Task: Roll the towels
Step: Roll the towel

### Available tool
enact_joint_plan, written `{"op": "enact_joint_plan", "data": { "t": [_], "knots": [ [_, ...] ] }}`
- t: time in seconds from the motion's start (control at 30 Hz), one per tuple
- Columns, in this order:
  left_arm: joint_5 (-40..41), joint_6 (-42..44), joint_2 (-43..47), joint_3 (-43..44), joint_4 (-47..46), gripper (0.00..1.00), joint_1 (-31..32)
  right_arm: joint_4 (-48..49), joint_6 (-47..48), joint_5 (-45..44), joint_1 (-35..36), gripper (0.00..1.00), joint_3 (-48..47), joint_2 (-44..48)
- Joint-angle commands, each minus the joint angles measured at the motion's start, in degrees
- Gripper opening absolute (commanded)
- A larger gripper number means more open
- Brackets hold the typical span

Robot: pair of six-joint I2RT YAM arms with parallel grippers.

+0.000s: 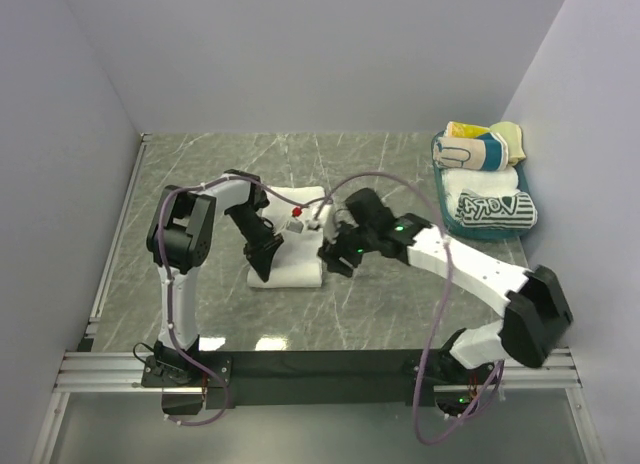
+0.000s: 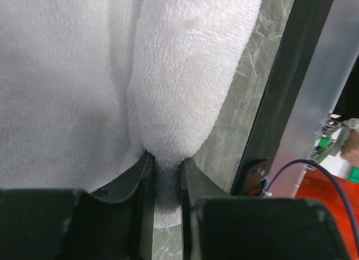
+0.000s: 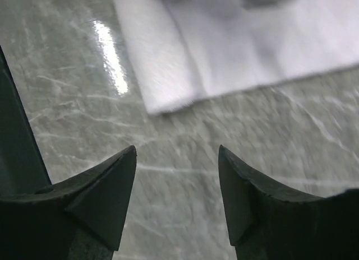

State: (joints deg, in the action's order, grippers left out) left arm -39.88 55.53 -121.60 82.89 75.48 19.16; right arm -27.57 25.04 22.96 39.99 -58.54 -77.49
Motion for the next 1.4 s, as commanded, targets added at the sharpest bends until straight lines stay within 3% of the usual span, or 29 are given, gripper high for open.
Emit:
{"op": "enact_joint_plan", "data": {
  "t": [0.0, 0.17, 0.33, 0.37, 0.63, 0.73, 0.87, 0.97, 1.13, 1.27, 1.37],
  "knots": [
    [6.0, -0.3, -4.8, 0.8, -4.6, 0.08, -0.1, 1.9, 3.6, -6.1, 6.1, 0.69, -5.7, -8.2],
    [5.8, -1.8, -6.7, 1.0, -5.3, 0.09, -0.7, 9.3, 4.5, -16.3, 14.7, 0.73, -6.2, -17.4],
    [5.0, -4.0, -8.3, 1.7, -5.8, 0.09, -2.5, 12.4, 5.3, -18.7, 17.7, 0.70, -7.2, -23.7],
    [4.6, -4.5, -8.7, 2.1, -5.9, 0.09, -3.0, 12.0, 5.3, -18.0, 17.6, 0.58, -7.5, -25.8],
    [0.7, -5.6, -7.4, 1.2, -6.3, 0.13, -7.5, 6.2, 4.8, -10.9, 15.9, 0.00, -10.3, -30.6],
    [-2.9, -5.7, -5.9, 0.6, -6.3, 0.17, -10.2, 0.3, 4.9, -2.2, 13.6, 0.00, -13.2, -32.4],
    [-9.6, -5.8, -2.2, -0.1, -6.6, 0.48, -16.1, -11.0, 6.9, 8.3, 10.6, 0.00, -19.5, -37.3],
    [-14.2, -4.6, -1.7, 1.3, -4.3, 0.55, -19.0, -17.1, 9.0, 13.2, 9.1, 0.00, -24.6, -42.0],
    [-20.3, -6.1, 2.4, 0.5, -6.5, 0.58, -26.4, -23.7, 9.9, 17.0, 8.2, 0.00, -27.5, -46.9],
    [-19.1, -9.9, 13.9, -3.3, -14.5, 0.60, -30.4, -28.9, 9.9, 20.7, 6.9, 0.00, -32.9, -51.5],
    [-15.9, -8.3, 25.8, -11.8, -21.9, 0.62, -30.3, -32.9, 8.5, 23.1, 5.4, 0.00, -36.5, -55.3]
  ]
}}
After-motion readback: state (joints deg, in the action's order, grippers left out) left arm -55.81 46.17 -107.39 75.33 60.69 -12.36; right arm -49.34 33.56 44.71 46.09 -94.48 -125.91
